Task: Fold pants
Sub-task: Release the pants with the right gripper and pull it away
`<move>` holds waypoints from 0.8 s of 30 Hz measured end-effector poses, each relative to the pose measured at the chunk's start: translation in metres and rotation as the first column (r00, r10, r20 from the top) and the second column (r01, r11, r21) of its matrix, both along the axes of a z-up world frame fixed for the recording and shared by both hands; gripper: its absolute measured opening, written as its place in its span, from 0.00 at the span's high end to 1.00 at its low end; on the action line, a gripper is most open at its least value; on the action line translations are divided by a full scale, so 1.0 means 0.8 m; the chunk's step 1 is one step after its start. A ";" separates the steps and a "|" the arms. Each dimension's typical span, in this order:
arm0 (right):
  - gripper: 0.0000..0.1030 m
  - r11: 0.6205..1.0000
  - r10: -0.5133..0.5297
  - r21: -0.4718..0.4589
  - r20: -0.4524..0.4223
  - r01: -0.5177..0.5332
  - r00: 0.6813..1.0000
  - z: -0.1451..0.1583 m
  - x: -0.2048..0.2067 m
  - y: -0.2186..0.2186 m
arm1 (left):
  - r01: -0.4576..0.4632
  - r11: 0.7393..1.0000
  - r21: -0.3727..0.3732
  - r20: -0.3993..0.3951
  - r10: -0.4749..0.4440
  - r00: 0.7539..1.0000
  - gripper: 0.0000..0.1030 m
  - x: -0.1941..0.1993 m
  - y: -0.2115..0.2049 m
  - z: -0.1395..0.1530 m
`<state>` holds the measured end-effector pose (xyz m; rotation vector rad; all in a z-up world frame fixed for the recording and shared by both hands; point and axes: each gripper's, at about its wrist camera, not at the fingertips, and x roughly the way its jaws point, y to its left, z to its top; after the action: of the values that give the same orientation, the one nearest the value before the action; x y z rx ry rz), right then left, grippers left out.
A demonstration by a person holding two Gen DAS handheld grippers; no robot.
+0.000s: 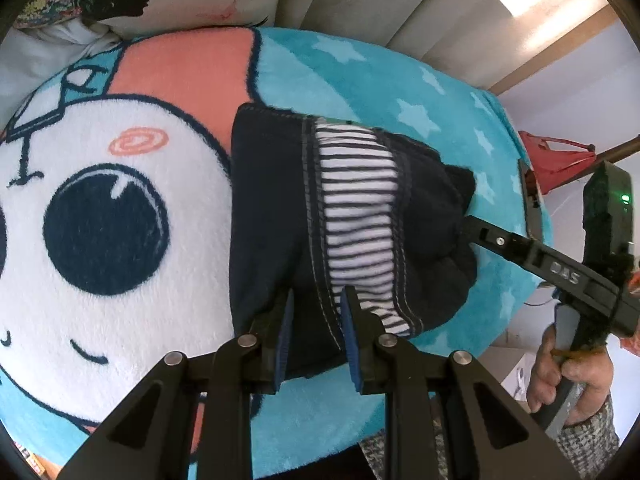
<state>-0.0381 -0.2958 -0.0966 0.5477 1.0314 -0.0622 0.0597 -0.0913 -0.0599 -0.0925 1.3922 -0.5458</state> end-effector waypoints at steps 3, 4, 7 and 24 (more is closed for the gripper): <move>0.48 0.999 -0.050 -0.013 0.044 0.051 0.998 0.022 -0.007 -0.011 | 0.025 0.999 -0.034 0.043 -0.024 0.999 0.74 -0.009 0.006 0.028; 0.48 0.998 -0.055 -0.004 0.092 0.055 0.994 0.035 -0.013 -0.015 | 0.031 0.998 -0.050 0.069 -0.028 0.997 0.67 -0.011 0.009 0.039; 0.49 0.999 -0.018 0.038 0.215 0.010 0.977 0.065 -0.017 -0.007 | 0.002 0.998 -0.068 0.100 0.005 0.995 0.60 -0.007 0.021 0.053; 0.53 0.977 0.016 0.208 0.119 -0.041 0.993 -0.002 0.007 0.014 | -0.036 0.999 -0.007 0.063 0.037 0.997 0.60 0.016 0.007 0.012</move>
<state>-0.0322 -0.2844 -0.0984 0.7203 0.9366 0.1048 0.0726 -0.0853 -0.0501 -0.1040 1.3252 -0.5182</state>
